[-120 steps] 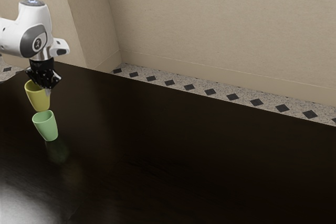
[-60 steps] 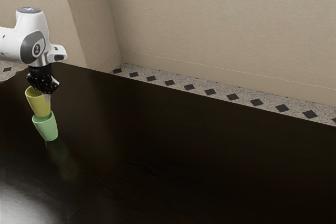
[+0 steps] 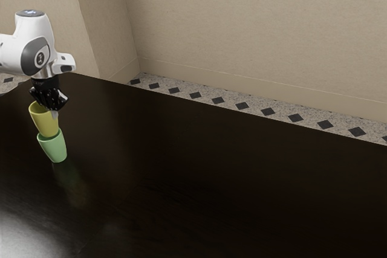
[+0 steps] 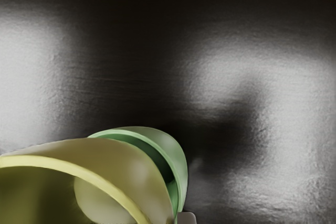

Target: Place the right cup onto the left cup

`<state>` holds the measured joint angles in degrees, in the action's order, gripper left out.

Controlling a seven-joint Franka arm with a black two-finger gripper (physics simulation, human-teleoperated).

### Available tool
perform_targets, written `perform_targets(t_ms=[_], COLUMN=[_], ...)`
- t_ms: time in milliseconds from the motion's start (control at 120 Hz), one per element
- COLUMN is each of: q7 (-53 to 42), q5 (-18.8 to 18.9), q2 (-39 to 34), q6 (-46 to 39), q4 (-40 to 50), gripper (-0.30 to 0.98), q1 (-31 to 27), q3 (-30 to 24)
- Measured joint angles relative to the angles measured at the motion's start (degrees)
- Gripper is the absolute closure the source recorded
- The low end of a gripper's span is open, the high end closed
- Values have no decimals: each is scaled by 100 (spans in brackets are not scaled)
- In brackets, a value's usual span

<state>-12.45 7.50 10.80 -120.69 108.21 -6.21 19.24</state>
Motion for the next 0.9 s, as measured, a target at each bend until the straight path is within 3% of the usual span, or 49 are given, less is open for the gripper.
perform_targets(t_ms=[608, 900], q7=[-109, -172], q5=[-83, -130], q2=[244, 279], q6=[-194, -226], q4=[79, 81], gripper=[78, 25], q1=[-45, -45], q3=[2, 2])
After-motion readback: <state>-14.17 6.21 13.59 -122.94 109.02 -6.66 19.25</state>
